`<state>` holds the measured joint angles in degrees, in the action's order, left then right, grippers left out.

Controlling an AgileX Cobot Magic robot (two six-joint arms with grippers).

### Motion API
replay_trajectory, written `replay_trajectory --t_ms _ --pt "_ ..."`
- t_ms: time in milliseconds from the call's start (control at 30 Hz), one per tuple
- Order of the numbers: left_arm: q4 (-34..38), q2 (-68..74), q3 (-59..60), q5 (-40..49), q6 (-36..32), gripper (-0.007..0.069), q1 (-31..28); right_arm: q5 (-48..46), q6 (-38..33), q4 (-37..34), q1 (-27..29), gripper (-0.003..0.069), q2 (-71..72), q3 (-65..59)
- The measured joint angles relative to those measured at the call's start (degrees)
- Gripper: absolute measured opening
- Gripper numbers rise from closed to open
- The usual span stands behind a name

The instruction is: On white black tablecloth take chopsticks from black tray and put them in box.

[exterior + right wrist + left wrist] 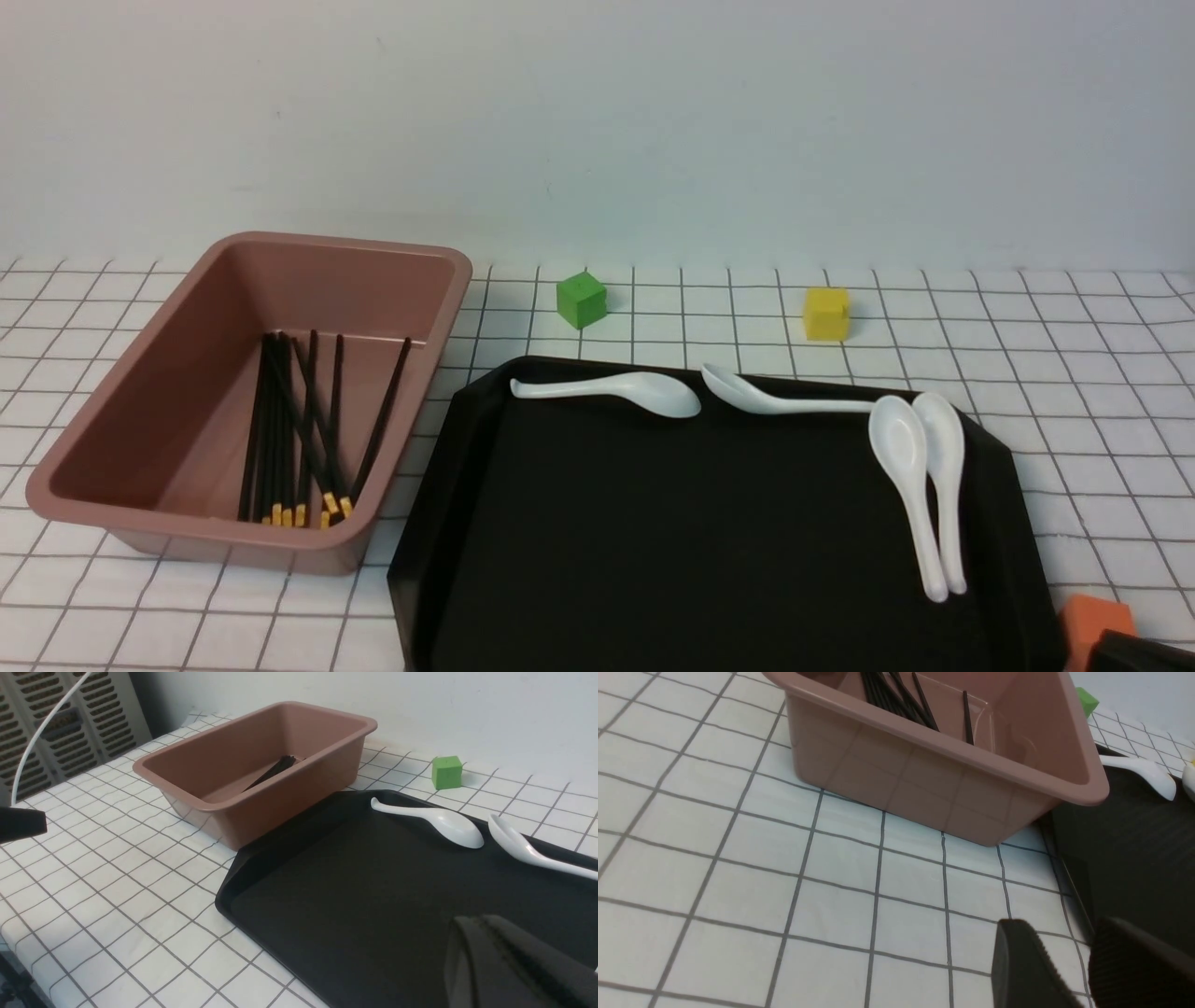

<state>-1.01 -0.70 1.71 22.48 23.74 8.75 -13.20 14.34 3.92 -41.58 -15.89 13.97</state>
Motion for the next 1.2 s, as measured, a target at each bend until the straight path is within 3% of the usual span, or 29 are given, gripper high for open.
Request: replay_trajectory --t_ms 700,867,1133,1200 --pt "0.0 0.0 0.0 0.0 0.0 0.0238 0.0 1.42 -2.38 0.57 1.1 0.0026 1.04 -2.27" --pt "0.0 0.0 0.0 0.0 0.0 0.0238 0.0 5.39 -5.7 -2.32 9.03 0.0032 4.07 -7.39" --pt "0.0 0.0 0.0 0.0 0.0 0.0238 0.0 5.98 -6.42 -2.6 30.01 0.0043 10.86 -15.33" --pt "0.0 0.0 0.0 0.0 0.0 0.0238 0.0 4.88 -6.42 -2.54 33.02 0.0044 11.96 -15.39"
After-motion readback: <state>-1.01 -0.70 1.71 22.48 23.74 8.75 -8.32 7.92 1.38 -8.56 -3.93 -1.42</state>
